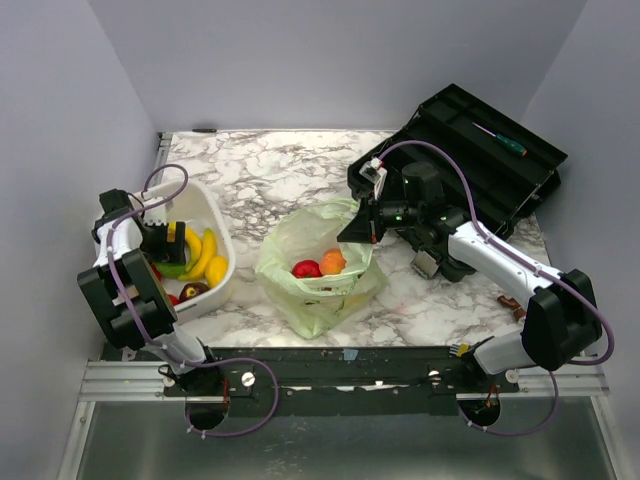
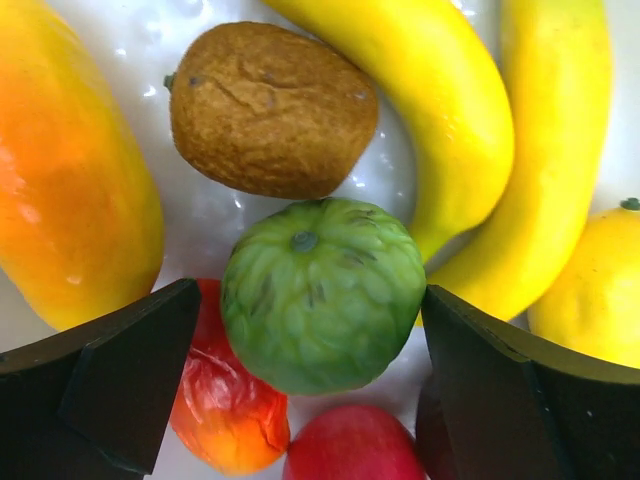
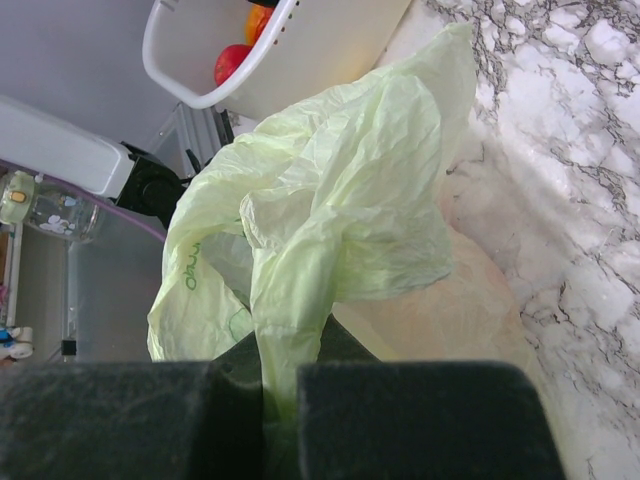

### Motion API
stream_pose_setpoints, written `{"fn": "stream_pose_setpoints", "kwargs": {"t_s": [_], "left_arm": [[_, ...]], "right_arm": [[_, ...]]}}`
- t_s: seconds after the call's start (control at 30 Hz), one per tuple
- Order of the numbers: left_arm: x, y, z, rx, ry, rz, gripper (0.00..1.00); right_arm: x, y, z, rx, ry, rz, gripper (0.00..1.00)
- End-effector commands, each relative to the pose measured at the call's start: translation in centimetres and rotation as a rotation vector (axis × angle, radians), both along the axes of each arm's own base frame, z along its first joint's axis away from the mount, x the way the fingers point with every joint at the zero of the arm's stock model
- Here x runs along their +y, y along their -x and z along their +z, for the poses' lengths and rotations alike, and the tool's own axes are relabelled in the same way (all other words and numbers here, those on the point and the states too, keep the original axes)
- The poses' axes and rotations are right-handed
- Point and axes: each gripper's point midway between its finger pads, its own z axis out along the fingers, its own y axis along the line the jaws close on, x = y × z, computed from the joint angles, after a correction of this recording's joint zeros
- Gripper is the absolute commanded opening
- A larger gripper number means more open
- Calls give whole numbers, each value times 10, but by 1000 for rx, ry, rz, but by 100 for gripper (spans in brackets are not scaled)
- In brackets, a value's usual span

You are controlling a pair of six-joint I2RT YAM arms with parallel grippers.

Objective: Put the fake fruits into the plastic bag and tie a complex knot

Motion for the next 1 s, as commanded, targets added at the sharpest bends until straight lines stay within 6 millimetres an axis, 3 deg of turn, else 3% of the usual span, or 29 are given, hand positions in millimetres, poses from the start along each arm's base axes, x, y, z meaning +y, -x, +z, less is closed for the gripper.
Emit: {"fn": "stream_pose_setpoints", "kwargs": {"t_s": [0.0, 0.13, 0.23, 0.37, 0.5, 0.57, 0.63, 0.77, 0.87, 0.97], "left_arm": [[22, -14, -11, -21, -70, 90, 92], [21, -16, -23, -7, -53, 87, 85], [14, -15, -22, -15, -24, 66, 74], [-1, -15, 18, -108, 6, 6, 64], [-17, -15, 83, -258, -11, -64, 60], [-46, -15, 117, -346, -18, -190, 58], [-90, -12, 151, -461, -40, -356, 60], [-198, 7, 202, -643, 107, -674, 69], [-268, 26, 214, -717, 154, -928, 69], [-322, 38, 201, -745, 135, -1158, 70]], "right_arm": [[-4, 3, 2, -11, 0, 7, 1], [-4, 3, 0, -4, 2, 8, 1], [-4, 3, -1, -1, 2, 10, 1], [-3, 1, 0, -5, 1, 11, 1], [-2, 1, 0, -5, 0, 16, 1], [-2, 0, -1, -8, -1, 18, 1], [-1, 0, -1, -12, 0, 24, 1], [0, -2, 1, -15, 2, 29, 1], [0, -1, 5, -10, -3, 35, 1], [1, 0, 6, -8, -9, 44, 1]]}}
